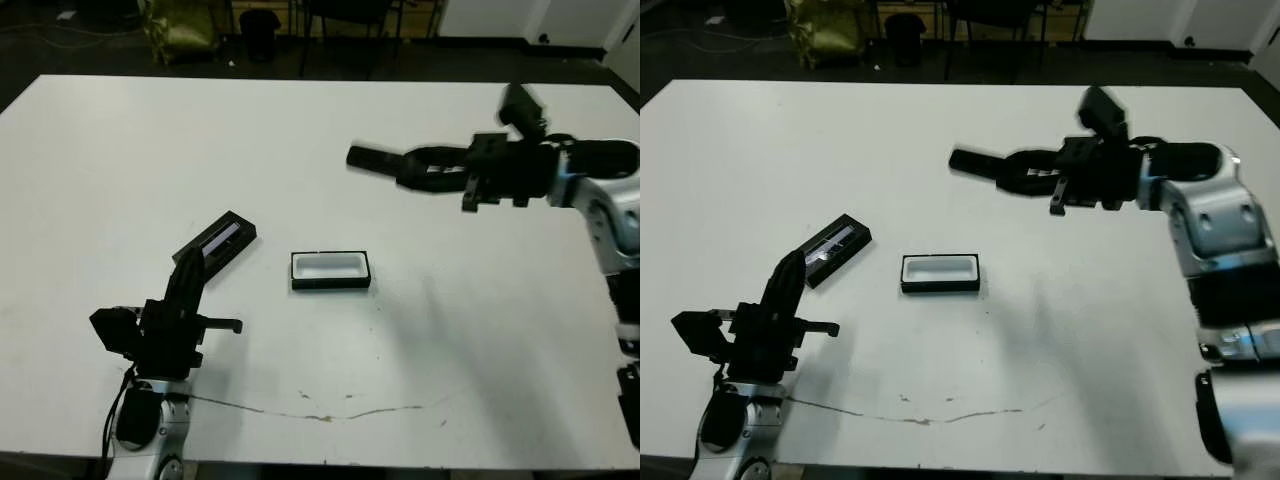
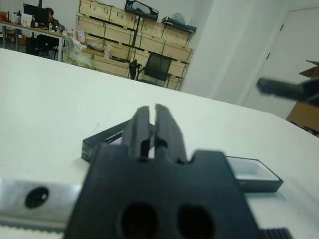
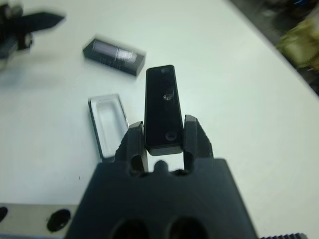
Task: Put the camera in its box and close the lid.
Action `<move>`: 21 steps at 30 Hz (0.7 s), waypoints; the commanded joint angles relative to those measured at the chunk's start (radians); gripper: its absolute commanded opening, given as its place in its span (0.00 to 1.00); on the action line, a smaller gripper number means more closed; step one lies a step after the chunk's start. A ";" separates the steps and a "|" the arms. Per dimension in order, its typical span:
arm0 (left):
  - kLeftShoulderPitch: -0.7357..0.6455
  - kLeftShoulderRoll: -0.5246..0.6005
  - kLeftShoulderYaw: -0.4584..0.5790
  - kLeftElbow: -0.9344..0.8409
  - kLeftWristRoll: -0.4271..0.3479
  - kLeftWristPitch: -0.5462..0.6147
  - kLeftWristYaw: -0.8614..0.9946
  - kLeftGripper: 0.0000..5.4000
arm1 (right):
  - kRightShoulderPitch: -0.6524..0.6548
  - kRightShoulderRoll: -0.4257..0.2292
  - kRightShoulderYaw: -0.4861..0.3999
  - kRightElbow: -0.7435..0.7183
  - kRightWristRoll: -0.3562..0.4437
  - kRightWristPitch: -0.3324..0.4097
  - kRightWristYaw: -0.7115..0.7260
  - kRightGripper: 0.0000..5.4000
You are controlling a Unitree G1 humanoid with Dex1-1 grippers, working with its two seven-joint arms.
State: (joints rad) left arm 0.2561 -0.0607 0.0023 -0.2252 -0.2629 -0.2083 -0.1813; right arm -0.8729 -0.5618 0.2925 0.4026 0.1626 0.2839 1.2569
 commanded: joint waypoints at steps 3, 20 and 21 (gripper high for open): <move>0.012 -0.001 -0.005 0.011 0.014 0.007 0.011 0.00 | -0.057 0.059 0.097 0.125 -0.109 -0.072 0.064 0.07; -0.001 0.001 -0.005 0.033 0.013 -0.004 0.003 0.00 | -0.117 0.172 0.135 0.253 -0.142 0.008 0.262 0.07; -0.003 0.002 -0.005 0.035 0.012 -0.005 0.002 0.00 | -0.115 0.172 0.131 0.253 -0.141 0.004 0.265 0.07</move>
State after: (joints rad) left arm 0.2461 -0.0635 -0.0035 -0.2076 -0.2511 -0.2211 -0.1779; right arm -0.9807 -0.3873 0.4316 0.6476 0.0233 0.2908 1.5156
